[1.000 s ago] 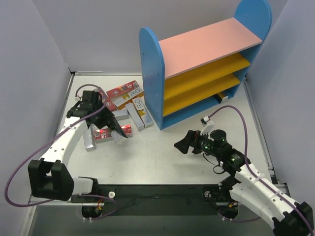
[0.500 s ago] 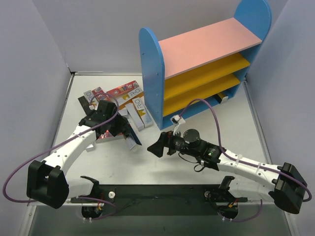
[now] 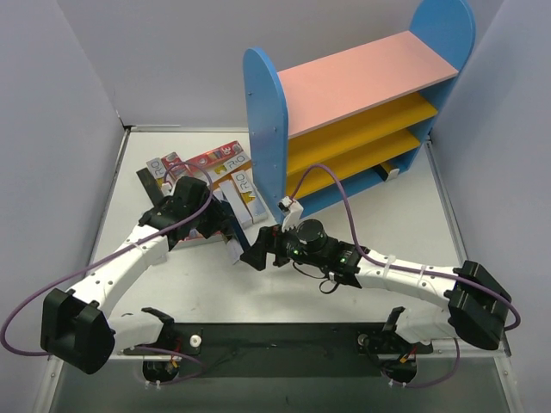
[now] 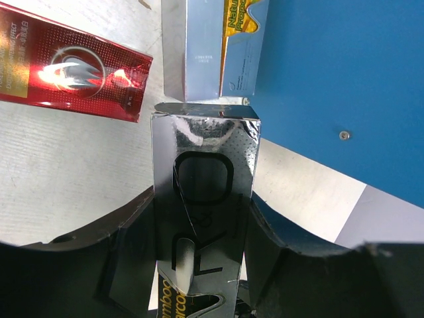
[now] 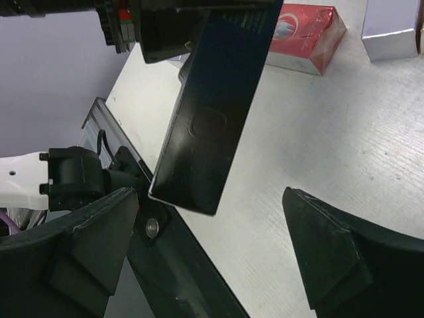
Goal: Place and organize the toothpastes onto the shelf
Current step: Pick up the toothpaste from the center of the board, then place the toothpaste on the shelf.
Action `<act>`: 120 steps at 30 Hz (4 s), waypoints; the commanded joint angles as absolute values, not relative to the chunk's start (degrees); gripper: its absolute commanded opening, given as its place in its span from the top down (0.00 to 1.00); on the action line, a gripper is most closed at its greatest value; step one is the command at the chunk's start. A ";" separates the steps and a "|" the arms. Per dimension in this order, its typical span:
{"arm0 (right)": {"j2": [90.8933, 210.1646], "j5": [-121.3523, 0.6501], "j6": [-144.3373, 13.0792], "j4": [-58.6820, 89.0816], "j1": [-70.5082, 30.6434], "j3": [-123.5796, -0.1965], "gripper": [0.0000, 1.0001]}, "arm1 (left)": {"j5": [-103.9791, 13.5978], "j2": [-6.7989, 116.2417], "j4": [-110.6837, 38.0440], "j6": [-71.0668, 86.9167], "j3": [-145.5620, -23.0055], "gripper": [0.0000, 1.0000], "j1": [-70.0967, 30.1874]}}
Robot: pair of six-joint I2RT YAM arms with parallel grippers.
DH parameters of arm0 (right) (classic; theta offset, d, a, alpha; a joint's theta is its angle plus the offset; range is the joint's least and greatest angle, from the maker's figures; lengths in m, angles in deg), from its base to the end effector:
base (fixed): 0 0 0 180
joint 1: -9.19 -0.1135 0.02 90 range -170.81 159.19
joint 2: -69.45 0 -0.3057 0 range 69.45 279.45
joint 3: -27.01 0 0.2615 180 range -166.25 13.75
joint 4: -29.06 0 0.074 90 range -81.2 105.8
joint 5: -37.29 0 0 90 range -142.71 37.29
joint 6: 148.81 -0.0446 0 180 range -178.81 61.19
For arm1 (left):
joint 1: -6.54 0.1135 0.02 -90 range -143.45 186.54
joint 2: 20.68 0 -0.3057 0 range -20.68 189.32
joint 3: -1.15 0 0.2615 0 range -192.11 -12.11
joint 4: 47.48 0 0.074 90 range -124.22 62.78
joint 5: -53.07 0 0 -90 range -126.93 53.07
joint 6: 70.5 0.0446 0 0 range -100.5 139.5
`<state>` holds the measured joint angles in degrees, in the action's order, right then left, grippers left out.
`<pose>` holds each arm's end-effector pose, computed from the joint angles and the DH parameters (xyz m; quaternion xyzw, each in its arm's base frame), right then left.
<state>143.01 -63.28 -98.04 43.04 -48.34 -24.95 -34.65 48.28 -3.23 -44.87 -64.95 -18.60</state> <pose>0.1506 0.2519 0.2948 -0.1790 0.7301 0.5363 0.3837 0.2290 -0.1055 0.2989 -0.3192 0.8741 -0.2442 0.2726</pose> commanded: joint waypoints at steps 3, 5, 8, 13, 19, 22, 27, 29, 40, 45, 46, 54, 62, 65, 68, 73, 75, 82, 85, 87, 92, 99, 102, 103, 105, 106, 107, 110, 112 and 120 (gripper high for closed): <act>145.29 -65.45 -98.10 47.44 -48.81 -29.49 0.04 | -34.03 46.11 -6.71 -46.15 -64.94 0.72 -19.82; 146.17 -66.51 -98.28 47.44 -48.81 -30.28 0.05 | -33.77 46.02 -6.88 -45.97 -65.02 0.72 -20.08; 147.23 -67.39 -98.36 47.44 -48.81 -31.16 0.09 | -33.68 46.55 -6.62 -45.27 -65.81 0.72 -20.35; 148.90 -68.53 -98.45 46.91 -48.64 -32.40 0.12 | -33.77 46.73 -6.71 -44.39 -66.61 0.72 -20.61; 150.13 -69.85 -98.80 46.29 -48.29 -33.36 0.19 | -33.77 46.11 -7.41 -44.13 -66.43 0.72 -21.05; 150.31 -69.85 -99.07 46.29 -48.02 -33.28 0.27 | -33.50 45.59 -7.41 -44.13 -66.17 0.72 -21.14; 150.22 -69.94 -99.68 46.38 -47.76 -32.57 0.44 | -32.80 44.27 -8.64 -43.78 -65.29 0.71 -21.14; 149.96 -69.85 -99.77 46.47 -47.67 -32.05 0.50 | -32.36 43.65 -10.22 -43.78 -63.98 0.69 -21.23; 148.38 -70.90 -100.65 46.47 -46.27 -30.11 0.76 | -31.39 40.31 -17.16 -41.06 -60.45 0.34 -21.23; 147.94 -77.73 -101.70 46.03 -42.93 -28.62 0.81 | -28.85 37.95 -18.22 -36.59 -59.14 0.12 -21.23; 147.93 -79.06 -102.05 45.77 -42.23 -28.44 0.81 | -28.15 37.50 -18.31 -35.44 -58.96 0.09 -21.05; 142.68 -87.95 -100.74 37.16 -36.52 -24.58 0.83 | -18.39 28.56 -18.13 -20.61 -56.68 0.04 -20.88; 131.16 -92.87 -100.30 23.37 -26.67 -16.93 0.84 | -15.92 15.54 -22.44 -9.07 -47.81 0.02 -20.70; 126.15 -93.14 -99.16 16.07 -22.99 -16.49 0.84 | -15.84 11.41 -22.44 -5.64 -45.17 0.03 -20.61; 120.79 -93.23 -99.76 9.30 -17.38 -15.26 0.85 | -16.10 8.06 -22.70 -1.25 -42.71 0.03 -20.44; 115.24 -97.35 -101.00 8.59 -6.12 -12.80 0.85 | -17.50 3.49 -24.63 5.35 -39.81 0.03 -20.35; 115.41 -98.32 -100.48 8.68 -1.64 -13.41 0.85 | -18.20 3.05 -25.60 7.19 -39.80 0.03 -20.35; 122.88 -101.31 -100.20 17.08 6.11 -17.98 0.85 | -20.93 6.56 -27.45 11.85 -40.59 0.03 -20.35; 126.57 -101.14 -100.82 22.27 7.52 -19.74 0.85 | -20.76 6.74 -29.20 12.74 -39.80 0.03 -20.35; 129.89 -101.05 -102.31 25.36 8.14 -20.53 0.85 | -20.93 7.00 -30.17 12.82 -39.54 0.03 -20.35; 138.34 -100.52 -106.62 37.84 9.02 -21.06 0.85 | -22.34 7.62 -31.05 12.65 -39.45 0.03 -20.26; 154.15 -101.58 -113.83 55.16 10.95 -22.29 0.84 | -22.95 7.44 -31.58 12.91 -39.19 0.03 -20.00; 159.60 -101.75 -116.55 61.66 11.30 -22.55 0.80 | -23.39 7.18 -31.67 12.82 -39.18 0.03 -19.82; 161.10 -102.10 -118.04 64.81 11.74 -22.81 0.79 | -23.48 7.18 -31.67 12.82 -39.10 0.03 -19.74; 165.83 -103.77 -119.98 67.90 12.09 -23.34 0.76 | -23.57 7.09 -31.93 12.82 -39.18 0.03 -19.56; 167.34 -104.38 -120.94 71.39 12.44 -23.69 0.75 | -23.74 7.09 -31.93 12.82 -39.18 0.03 -19.47; 168.92 -105.17 -123.22 73.08 12.53 -24.22 0.72 | -23.83 7.26 -32.02 12.82 -39.10 0.03 -19.47; 173.76 -105.71 -127.26 79.24 13.32 -25.53 0.68 | -24.01 7.26 -32.02 12.82 -39.10 0.03 -19.21; 176.14 -105.18 -128.77 82.41 13.67 -25.80 0.64 | -24.01 7.35 -32.02 12.82 -39.10 0.03 -19.03; 177.20 -103.16 -127.38 79.88 15.26 -25.19 0.33 | -24.36 7.62 -32.02 12.65 -39.18 0.03 -18.77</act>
<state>178.31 -103.69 -128.24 76.24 14.41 -24.30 -23.54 7.54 -28.76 12.32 -39.03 -19.24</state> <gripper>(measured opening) 0.620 0.974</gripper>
